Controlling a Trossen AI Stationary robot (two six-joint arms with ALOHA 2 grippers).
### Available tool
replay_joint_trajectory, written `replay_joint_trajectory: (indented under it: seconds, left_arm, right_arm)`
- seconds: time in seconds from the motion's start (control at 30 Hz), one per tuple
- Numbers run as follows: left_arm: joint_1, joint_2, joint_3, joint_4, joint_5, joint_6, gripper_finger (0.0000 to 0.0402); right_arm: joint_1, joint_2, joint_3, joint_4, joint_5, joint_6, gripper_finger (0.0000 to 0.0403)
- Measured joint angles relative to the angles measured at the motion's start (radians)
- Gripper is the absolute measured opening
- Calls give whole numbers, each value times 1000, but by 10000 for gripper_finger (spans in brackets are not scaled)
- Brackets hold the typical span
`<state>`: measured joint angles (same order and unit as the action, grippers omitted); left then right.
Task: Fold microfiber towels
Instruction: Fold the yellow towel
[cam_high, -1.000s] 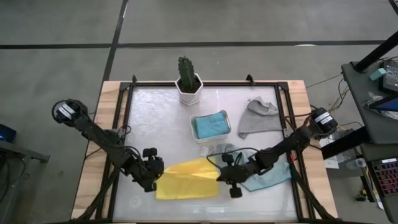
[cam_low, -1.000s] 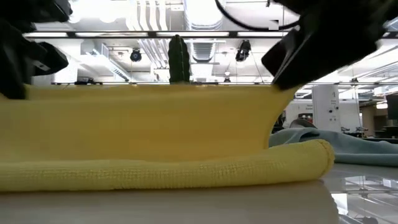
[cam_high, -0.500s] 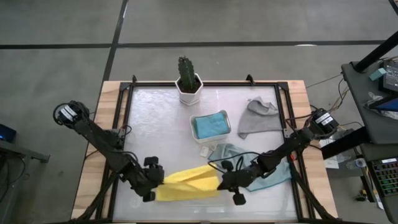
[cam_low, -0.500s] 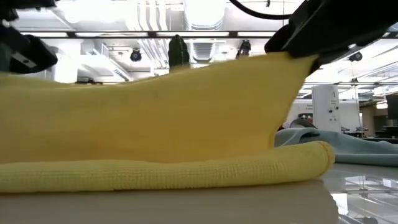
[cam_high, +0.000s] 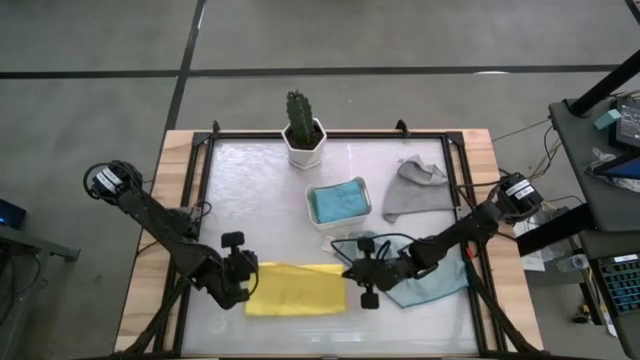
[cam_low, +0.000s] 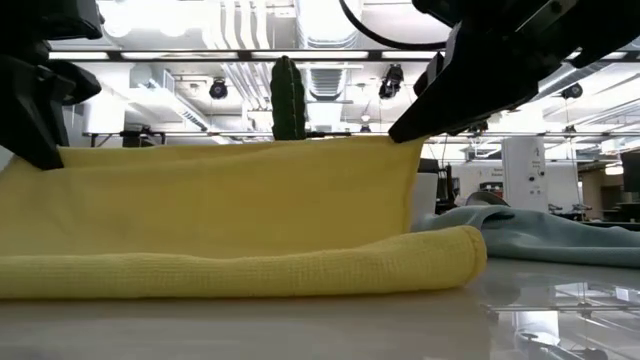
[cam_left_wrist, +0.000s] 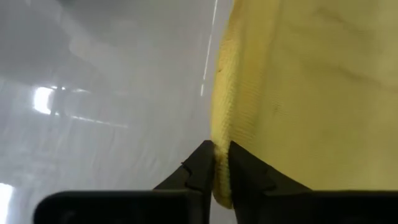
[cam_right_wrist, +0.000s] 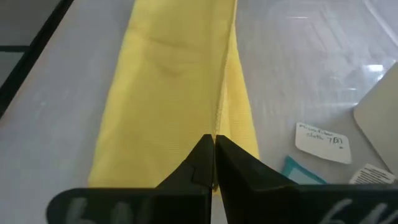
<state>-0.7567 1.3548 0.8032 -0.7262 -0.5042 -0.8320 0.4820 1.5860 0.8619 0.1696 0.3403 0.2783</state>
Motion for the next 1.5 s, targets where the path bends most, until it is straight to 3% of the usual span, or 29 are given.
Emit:
replay_joint_trajectory:
  seconds: [0.2,0.37,0.57,1.33,1.5]
  left_arm:
    - [0,0,-2,4,28,-23,63]
    - [0,0,-2,11,76,1,65]
    - [0,0,-2,35,93,-76,66]
    - [0,-2,-6,62,121,-78,66]
    - [4,-3,-4,62,125,-78,90]
  right_arm:
    - [0,0,0,0,-65,-2,8]
    - [6,0,0,1,-86,4,8]
    - [6,6,0,7,-131,17,8]
    - [2,69,0,31,-154,17,8]
    - [2,69,0,31,-153,17,8]
